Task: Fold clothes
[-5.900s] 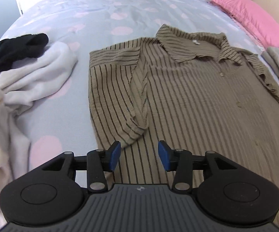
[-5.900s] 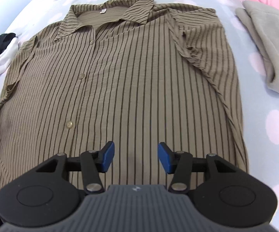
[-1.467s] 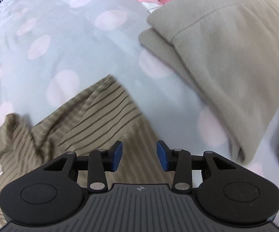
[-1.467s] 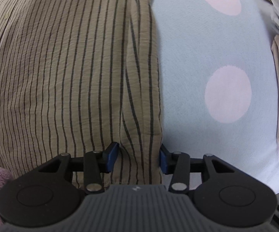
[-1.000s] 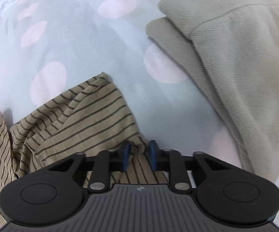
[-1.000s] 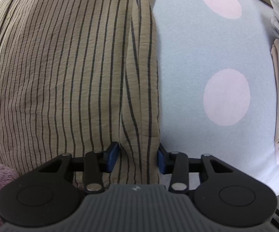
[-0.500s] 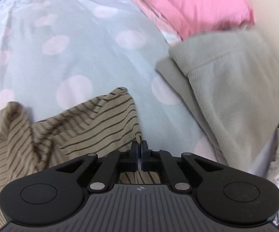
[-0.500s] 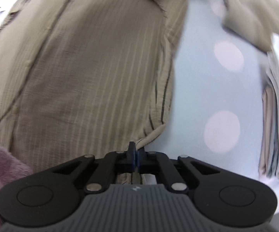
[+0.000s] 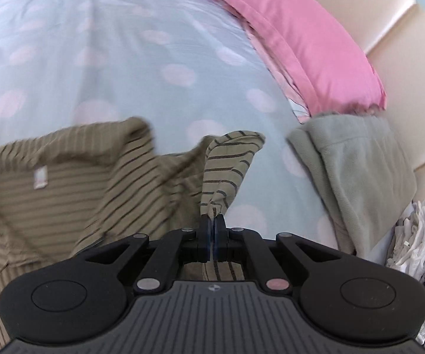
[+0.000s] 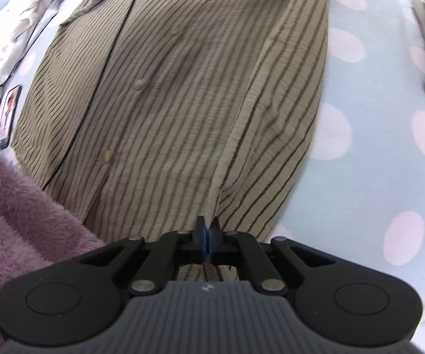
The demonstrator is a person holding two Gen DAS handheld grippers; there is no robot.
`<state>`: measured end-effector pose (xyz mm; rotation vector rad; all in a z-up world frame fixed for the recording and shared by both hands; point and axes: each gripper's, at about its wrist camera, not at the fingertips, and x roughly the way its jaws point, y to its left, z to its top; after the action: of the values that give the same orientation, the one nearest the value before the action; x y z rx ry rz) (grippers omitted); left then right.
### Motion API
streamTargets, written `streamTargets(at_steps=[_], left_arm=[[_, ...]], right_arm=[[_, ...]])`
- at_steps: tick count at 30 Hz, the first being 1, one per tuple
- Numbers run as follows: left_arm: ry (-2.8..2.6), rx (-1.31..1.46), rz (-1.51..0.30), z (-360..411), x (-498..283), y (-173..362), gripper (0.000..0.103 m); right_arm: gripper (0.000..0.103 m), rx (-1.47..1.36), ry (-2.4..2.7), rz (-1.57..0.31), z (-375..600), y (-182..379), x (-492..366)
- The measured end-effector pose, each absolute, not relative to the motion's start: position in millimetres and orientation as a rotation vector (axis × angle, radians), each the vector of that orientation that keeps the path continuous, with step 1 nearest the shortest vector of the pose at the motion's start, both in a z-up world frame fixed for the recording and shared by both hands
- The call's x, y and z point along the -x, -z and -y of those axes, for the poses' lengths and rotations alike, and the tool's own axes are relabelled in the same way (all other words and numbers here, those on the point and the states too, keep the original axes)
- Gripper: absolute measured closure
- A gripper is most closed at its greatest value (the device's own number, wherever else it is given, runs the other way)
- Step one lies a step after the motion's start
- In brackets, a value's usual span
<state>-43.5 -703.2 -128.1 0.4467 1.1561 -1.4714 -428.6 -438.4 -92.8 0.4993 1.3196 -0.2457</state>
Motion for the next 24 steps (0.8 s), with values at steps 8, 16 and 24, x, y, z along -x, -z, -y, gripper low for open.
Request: streamTargets(at_steps=[8, 16, 24], left_arm=[[1.410, -0.249, -1.288, 671, -19, 187, 0.102], [1.394, -0.183, -1.332, 658, -41, 210, 0.099], [1.386, -0.208, -1.351, 632, -33, 194, 0.066]], right_arm=[[0.101, -0.531, 0.184, -1.356, 428, 104, 405], [0.101, -0.558, 0.155, -1.364, 420, 115, 389], [0.101, -0.512, 0.140, -1.367, 406, 118, 379]])
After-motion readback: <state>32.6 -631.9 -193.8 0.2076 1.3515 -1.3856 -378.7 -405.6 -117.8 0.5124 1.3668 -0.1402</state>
